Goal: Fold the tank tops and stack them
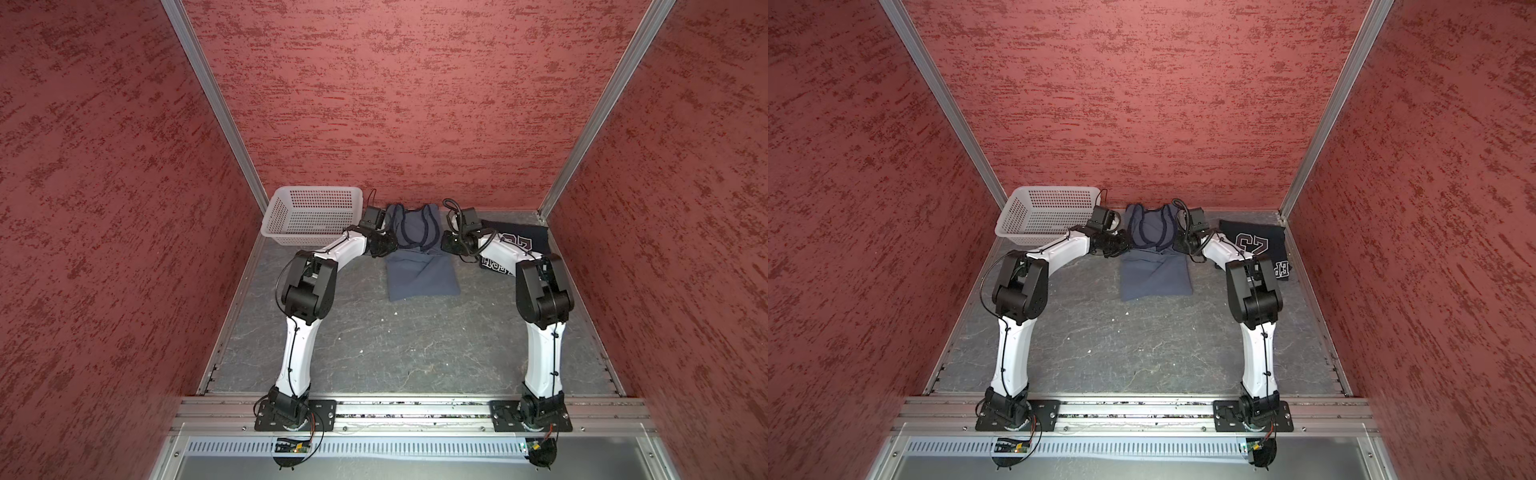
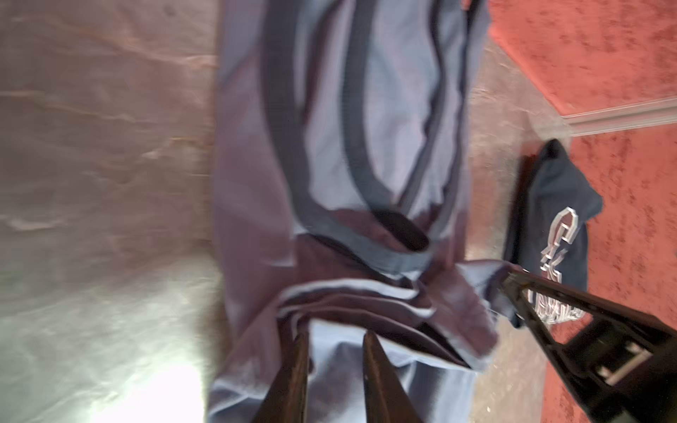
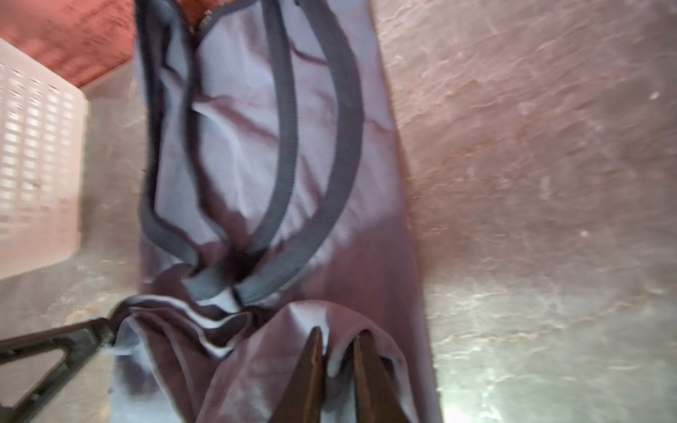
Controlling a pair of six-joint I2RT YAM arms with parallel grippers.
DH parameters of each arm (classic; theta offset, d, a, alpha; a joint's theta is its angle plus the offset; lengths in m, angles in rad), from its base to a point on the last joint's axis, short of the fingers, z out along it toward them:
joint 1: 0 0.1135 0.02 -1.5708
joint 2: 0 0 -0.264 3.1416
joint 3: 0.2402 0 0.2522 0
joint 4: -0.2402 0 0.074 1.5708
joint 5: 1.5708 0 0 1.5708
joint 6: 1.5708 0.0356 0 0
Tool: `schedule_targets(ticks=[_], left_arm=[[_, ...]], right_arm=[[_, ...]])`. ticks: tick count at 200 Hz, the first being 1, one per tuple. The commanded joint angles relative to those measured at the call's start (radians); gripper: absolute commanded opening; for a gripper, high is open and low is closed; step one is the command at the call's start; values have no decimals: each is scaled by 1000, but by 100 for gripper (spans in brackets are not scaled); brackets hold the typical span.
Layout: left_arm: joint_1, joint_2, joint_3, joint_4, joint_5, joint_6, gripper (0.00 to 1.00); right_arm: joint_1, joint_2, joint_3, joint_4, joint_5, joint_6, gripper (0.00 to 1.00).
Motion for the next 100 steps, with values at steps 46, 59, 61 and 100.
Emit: schedule_targets(ticks=[46,59,61,100], left_arm=[[-16,-149,-59,-113,-121,70,62],[-32,-223,-134,-127,-127,78,70],[-35,-231,-147,-130,-129,78,70],[-103,-441,-445,-111,-109,45,78]], right_arm=[[-10,-101,-31,-73,95,-28,53],[-10,-166,-110,-60,77,-27,57],[-10,-176,-124,-55,74,-27,58],[-11,-393,-439,24,8,-2,67]])
